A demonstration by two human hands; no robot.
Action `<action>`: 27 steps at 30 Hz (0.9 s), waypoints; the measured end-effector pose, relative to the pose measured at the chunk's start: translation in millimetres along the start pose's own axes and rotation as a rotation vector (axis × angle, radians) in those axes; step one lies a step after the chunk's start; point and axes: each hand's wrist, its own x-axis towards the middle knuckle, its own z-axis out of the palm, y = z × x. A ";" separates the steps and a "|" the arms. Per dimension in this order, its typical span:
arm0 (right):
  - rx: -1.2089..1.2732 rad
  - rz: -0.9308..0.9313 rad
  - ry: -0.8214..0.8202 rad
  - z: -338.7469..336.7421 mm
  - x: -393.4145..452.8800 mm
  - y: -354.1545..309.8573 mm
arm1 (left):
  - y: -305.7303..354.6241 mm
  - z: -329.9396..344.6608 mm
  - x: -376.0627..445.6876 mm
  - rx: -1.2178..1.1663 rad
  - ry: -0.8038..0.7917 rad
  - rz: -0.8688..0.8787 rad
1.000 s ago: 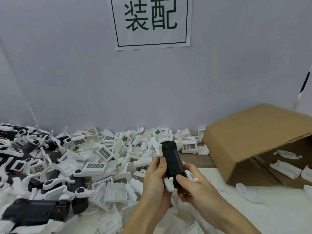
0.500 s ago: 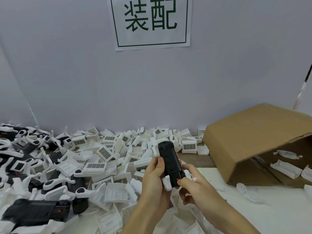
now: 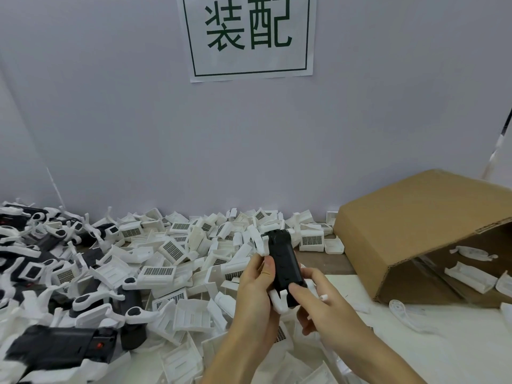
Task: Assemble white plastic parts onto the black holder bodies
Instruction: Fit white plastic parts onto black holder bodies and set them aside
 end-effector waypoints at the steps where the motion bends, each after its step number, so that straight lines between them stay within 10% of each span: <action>1: 0.008 0.006 0.004 -0.4 0.5 1.1 | -0.7 0.0 0.1 0.006 0.001 0.000; 27: -0.030 0.067 -0.022 -2.3 1.7 3.1 | -6.6 -4.0 5.4 -0.028 -0.012 0.005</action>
